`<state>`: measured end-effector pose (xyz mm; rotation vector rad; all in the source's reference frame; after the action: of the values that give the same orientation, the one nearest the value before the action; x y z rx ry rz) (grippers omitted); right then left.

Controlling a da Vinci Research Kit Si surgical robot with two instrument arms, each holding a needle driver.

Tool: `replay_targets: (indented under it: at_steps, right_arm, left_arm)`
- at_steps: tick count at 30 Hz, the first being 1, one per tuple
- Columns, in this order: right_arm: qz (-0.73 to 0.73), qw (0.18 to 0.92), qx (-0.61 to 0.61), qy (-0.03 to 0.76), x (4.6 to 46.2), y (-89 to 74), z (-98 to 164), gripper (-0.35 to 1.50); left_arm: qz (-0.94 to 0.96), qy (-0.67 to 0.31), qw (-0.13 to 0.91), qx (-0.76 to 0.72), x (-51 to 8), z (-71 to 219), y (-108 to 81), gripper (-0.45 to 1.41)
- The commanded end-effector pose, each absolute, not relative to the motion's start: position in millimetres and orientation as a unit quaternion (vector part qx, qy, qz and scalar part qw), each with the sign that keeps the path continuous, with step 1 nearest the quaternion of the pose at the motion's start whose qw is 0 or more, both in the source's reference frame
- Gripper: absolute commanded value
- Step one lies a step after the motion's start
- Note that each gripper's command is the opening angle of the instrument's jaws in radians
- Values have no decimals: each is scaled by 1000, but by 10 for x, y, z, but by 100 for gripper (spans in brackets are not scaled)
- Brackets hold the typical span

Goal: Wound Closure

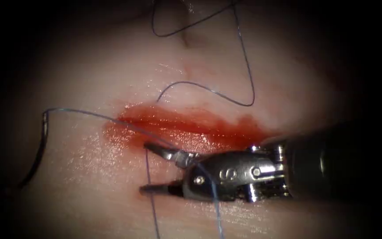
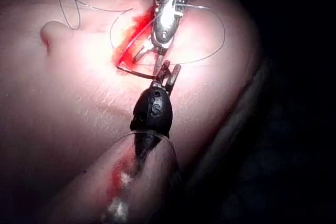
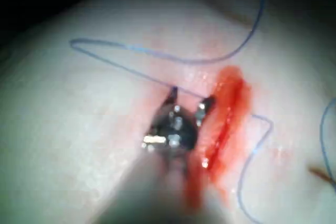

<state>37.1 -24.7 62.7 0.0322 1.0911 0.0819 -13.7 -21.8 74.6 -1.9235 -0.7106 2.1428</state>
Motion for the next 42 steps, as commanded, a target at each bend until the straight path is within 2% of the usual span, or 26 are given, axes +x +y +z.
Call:
replay_targets:
  at_steps: [1,6,8,9,10,28,42]
  right_arm:
    - [34,851,11,524,379,-251,628,104]
    - [29,848,-1,529,388,-255,627,89]
    - [28,847,-4,531,391,-255,626,67]
    - [29,846,-5,533,390,-256,626,-10]
    - [27,847,-3,532,389,-256,626,-35]
    - [-6,860,69,505,331,-322,581,-35]
    - [-65,835,179,516,312,-400,509,-35]
  left_arm:
    - [719,-241,88,-646,-142,751,-226,-45]
    - [719,-241,88,-646,-142,752,-225,-45]
    - [718,-241,88,-646,-142,752,-225,-45]
    - [718,-241,88,-646,-141,752,-225,-45]
    - [718,-241,88,-646,-141,752,-225,-45]
    - [718,-241,88,-647,-141,750,-228,-45]
    - [719,-240,88,-646,-145,751,-229,-45]
